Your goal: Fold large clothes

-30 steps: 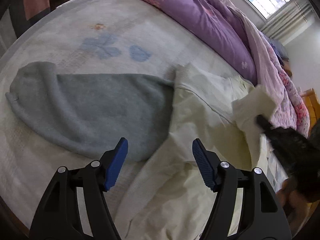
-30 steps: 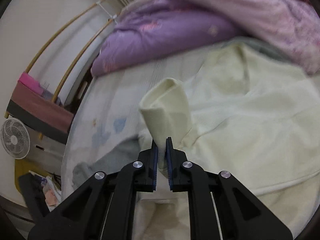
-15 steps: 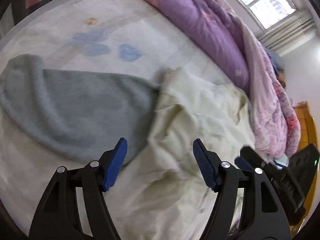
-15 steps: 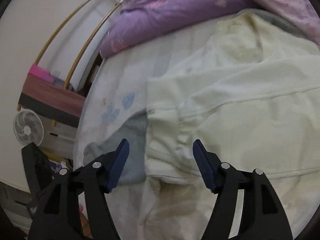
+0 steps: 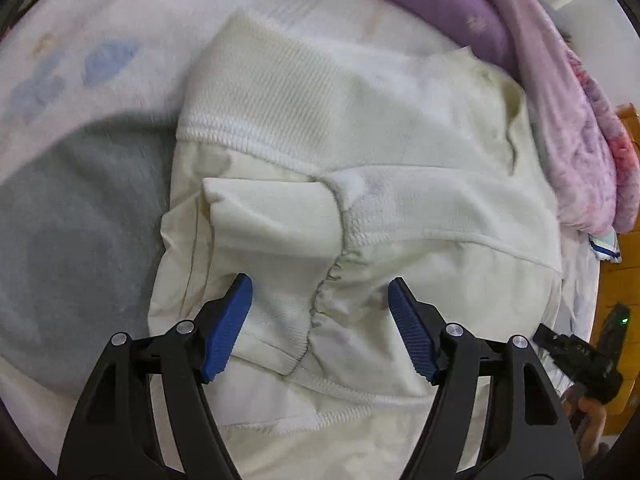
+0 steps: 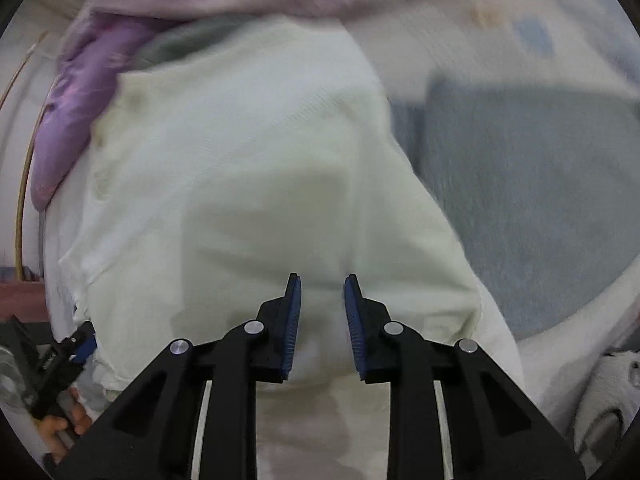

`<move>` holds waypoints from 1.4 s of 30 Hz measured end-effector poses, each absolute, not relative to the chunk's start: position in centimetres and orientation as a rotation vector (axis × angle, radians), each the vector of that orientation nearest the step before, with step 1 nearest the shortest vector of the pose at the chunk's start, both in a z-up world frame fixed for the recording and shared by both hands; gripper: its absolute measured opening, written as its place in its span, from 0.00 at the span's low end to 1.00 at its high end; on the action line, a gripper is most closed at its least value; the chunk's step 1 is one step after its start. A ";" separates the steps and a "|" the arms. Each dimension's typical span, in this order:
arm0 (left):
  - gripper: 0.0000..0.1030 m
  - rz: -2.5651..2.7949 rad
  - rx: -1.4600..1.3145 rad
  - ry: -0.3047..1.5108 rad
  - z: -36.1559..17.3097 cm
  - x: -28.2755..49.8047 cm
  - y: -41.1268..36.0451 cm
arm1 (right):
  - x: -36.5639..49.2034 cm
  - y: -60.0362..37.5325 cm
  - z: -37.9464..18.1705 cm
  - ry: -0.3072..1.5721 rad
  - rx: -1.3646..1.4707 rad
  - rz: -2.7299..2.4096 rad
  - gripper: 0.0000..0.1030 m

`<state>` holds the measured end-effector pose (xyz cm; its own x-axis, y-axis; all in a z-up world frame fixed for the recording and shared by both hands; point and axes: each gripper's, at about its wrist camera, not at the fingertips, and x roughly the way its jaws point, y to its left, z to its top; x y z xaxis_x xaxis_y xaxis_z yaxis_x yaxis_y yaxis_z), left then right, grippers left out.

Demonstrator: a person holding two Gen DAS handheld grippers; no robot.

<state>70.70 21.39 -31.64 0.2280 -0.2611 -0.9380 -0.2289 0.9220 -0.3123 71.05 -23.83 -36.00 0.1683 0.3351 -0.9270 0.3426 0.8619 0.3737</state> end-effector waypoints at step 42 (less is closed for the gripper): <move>0.10 0.078 -0.276 1.392 -29.6 85.9 28.2 | 88.7 -29.0 -33.3 1.317 0.601 -0.027 0.10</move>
<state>85.91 28.18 -29.60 0.1813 -0.1075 -0.9775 -0.2165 0.9652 -0.1463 88.72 -28.99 -33.29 0.2739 0.3126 -0.9095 0.3498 0.8485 0.3970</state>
